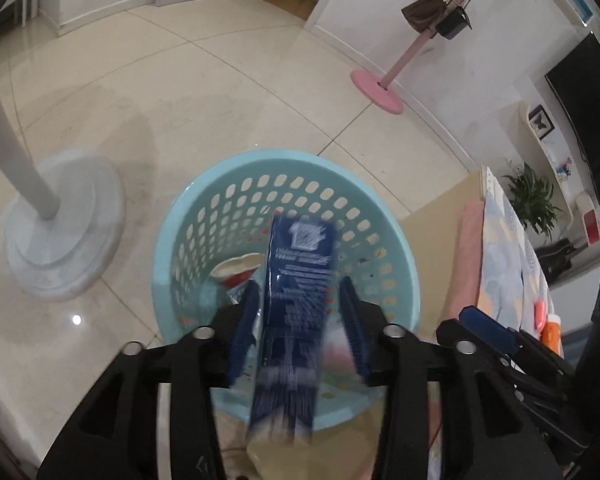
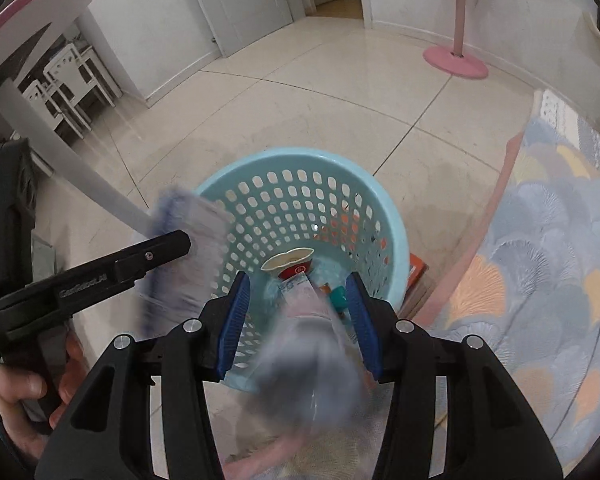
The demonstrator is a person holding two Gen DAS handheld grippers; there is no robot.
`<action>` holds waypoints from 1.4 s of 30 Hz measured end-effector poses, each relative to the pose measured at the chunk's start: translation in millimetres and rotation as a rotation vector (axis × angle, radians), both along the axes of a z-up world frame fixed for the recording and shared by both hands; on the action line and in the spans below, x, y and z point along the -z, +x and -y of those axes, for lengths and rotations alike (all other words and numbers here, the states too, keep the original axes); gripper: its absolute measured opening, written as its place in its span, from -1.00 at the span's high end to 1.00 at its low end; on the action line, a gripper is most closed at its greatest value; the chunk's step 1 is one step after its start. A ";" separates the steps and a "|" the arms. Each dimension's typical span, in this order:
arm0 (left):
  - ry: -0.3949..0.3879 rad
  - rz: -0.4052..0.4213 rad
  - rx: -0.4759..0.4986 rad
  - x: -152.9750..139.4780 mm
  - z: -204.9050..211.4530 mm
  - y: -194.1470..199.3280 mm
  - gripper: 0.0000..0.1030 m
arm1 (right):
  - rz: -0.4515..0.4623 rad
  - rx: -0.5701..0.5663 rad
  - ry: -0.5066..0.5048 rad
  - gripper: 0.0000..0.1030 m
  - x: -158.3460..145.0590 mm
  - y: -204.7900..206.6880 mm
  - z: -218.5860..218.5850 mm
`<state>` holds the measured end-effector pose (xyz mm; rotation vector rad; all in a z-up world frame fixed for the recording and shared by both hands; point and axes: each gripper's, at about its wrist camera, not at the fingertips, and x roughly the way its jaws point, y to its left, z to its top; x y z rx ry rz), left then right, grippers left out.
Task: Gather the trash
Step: 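Carry the spray can and blue carton to the blue basket and release both, then grasp the clear plastic bottle with the left tool while the right tool grasps the orange plastic bag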
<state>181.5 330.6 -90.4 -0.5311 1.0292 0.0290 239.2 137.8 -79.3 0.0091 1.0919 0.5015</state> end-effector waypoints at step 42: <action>-0.033 0.438 0.795 -109.6 405.7 -74.1 -0.21 | 0.401 0.674 -0.151 0.06 -89.4 -272.5 386.6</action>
